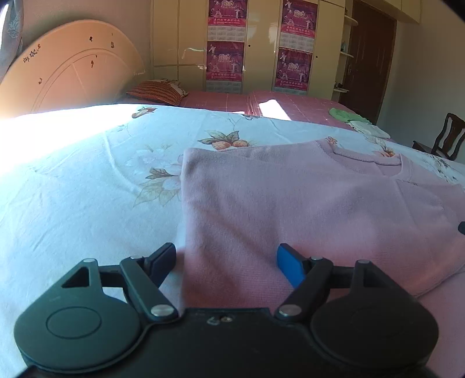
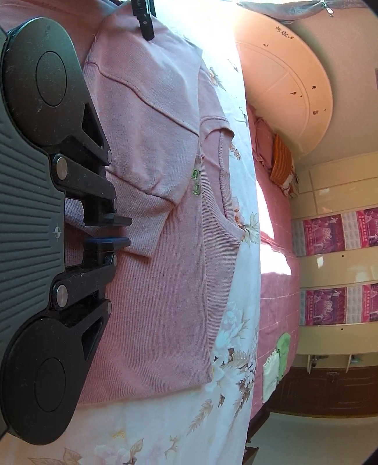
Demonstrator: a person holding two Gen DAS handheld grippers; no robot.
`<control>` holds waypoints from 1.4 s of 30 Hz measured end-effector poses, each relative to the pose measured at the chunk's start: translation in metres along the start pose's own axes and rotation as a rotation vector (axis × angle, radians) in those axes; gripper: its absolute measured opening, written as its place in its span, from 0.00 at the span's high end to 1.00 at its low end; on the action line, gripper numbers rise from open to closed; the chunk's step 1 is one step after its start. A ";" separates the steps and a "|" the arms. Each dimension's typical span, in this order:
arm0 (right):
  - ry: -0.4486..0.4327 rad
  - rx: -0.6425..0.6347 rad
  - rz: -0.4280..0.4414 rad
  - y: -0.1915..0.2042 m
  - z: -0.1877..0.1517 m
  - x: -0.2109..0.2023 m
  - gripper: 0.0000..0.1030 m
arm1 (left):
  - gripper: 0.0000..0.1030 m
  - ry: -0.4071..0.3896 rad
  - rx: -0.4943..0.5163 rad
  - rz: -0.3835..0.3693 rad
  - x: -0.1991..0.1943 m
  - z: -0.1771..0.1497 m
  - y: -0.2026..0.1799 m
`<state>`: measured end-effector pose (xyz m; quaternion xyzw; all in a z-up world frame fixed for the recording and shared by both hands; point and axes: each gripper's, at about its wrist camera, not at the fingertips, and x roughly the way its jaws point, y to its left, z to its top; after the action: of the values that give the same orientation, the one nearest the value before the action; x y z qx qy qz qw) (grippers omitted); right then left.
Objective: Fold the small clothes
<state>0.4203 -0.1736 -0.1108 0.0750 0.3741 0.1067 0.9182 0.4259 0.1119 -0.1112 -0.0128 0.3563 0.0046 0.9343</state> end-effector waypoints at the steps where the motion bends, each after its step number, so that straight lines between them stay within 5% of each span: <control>1: -0.012 0.006 0.007 0.001 0.000 -0.004 0.95 | 0.27 0.000 -0.013 0.005 -0.005 -0.001 0.000; 18: 0.010 0.011 0.067 0.001 -0.006 -0.020 0.92 | 0.29 0.048 -0.017 0.093 -0.041 -0.015 -0.006; 20: -0.017 0.027 0.050 -0.007 -0.009 -0.035 0.51 | 0.29 0.062 -0.022 0.088 -0.056 -0.026 -0.002; 21: -0.044 0.032 0.035 -0.012 -0.012 -0.045 0.23 | 0.29 0.075 -0.022 0.086 -0.065 -0.035 0.001; 22: -0.072 0.031 0.032 -0.020 -0.019 -0.062 0.21 | 0.29 0.088 -0.022 0.088 -0.072 -0.043 0.003; 26: -0.055 0.084 -0.012 -0.053 -0.050 -0.111 0.24 | 0.28 0.104 -0.021 0.048 -0.108 -0.085 0.013; 28: -0.015 0.152 -0.027 -0.072 -0.075 -0.139 0.41 | 0.28 0.104 -0.021 0.029 -0.128 -0.103 0.015; 31: 0.035 0.250 -0.049 -0.091 -0.115 -0.175 0.47 | 0.30 0.131 -0.031 -0.019 -0.153 -0.119 0.019; 36: 0.093 0.492 0.056 -0.105 -0.180 -0.228 0.47 | 0.32 0.166 -0.112 -0.192 -0.193 -0.149 0.033; 42: 0.117 0.478 0.114 -0.069 -0.218 -0.263 0.47 | 0.35 0.190 -0.299 -0.425 -0.224 -0.187 0.052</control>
<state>0.0935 -0.2934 -0.1040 0.3048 0.4363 0.0710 0.8437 0.1336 0.1593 -0.1021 -0.2252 0.4271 -0.1402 0.8644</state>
